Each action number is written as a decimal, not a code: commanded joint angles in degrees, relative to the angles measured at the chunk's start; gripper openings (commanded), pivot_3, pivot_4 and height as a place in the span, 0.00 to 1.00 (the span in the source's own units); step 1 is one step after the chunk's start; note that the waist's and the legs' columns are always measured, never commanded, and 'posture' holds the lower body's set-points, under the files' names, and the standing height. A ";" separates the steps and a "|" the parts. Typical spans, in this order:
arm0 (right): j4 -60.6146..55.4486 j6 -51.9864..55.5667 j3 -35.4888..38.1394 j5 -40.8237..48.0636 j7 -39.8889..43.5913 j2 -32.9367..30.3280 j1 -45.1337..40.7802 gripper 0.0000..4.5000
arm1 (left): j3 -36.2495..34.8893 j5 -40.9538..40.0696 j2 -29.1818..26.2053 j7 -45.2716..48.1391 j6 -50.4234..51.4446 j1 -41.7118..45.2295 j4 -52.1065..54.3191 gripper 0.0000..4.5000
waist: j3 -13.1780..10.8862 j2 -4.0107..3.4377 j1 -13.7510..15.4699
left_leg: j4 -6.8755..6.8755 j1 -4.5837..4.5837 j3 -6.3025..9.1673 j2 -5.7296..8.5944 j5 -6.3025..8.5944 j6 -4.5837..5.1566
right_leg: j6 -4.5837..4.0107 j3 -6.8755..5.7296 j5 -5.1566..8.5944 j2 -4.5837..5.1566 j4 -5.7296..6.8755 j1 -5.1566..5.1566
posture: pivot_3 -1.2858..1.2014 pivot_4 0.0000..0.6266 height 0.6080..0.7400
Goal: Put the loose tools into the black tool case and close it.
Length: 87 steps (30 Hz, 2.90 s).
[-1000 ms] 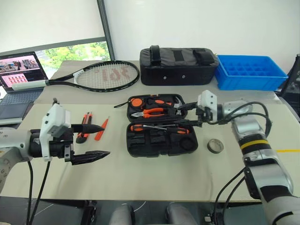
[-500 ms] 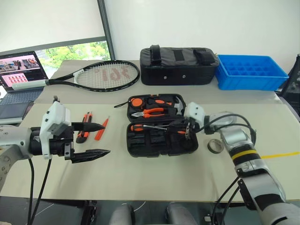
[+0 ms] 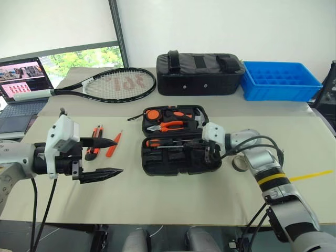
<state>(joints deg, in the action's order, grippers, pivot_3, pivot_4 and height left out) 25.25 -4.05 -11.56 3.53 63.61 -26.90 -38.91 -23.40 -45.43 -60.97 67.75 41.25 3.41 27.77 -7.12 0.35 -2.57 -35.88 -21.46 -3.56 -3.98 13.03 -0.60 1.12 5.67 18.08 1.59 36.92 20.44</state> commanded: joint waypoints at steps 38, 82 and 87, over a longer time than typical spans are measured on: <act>-17.04 15.96 16.20 23.34 13.21 -12.26 8.18 0.69 | 12.62 23.90 28.27 -45.54 0.67 5.90 -8.25 1.00 | -0.02 0.19 1.84 | 0.00 -0.07 0.05 0.08 0.01 0.00 | 0.03 -0.04 -0.03 0.13 -0.15 -0.10 | 0.52 0.24 0.76; -13.59 17.92 33.12 35.85 26.79 -25.84 19.13 1.00 | 29.40 28.62 26.55 -19.04 -18.68 22.83 -18.59 0.10 | -0.01 0.05 1.87 | 0.04 -0.10 0.05 0.14 -0.12 -0.21 | 0.08 -0.02 -0.02 0.08 -0.32 -0.21 | 0.52 0.24 0.76; -13.29 17.12 32.74 35.06 27.83 -26.23 19.97 1.00 | 38.26 33.88 22.16 -7.04 -24.78 24.92 -21.66 0.10 | -0.02 0.05 1.82 | 0.03 -0.14 0.05 0.13 -0.12 -0.20 | 0.09 -0.02 -0.02 0.04 -0.33 -0.20 | 0.52 0.24 0.76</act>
<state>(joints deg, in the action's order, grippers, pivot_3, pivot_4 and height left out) 12.66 13.90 20.51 38.32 88.85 -51.72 -19.16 12.56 -14.59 -36.93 56.32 19.82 26.12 7.65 -7.15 0.40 -0.75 -35.85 -21.60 -3.51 -3.86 12.91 -0.80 1.20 5.65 18.06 1.62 36.58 20.24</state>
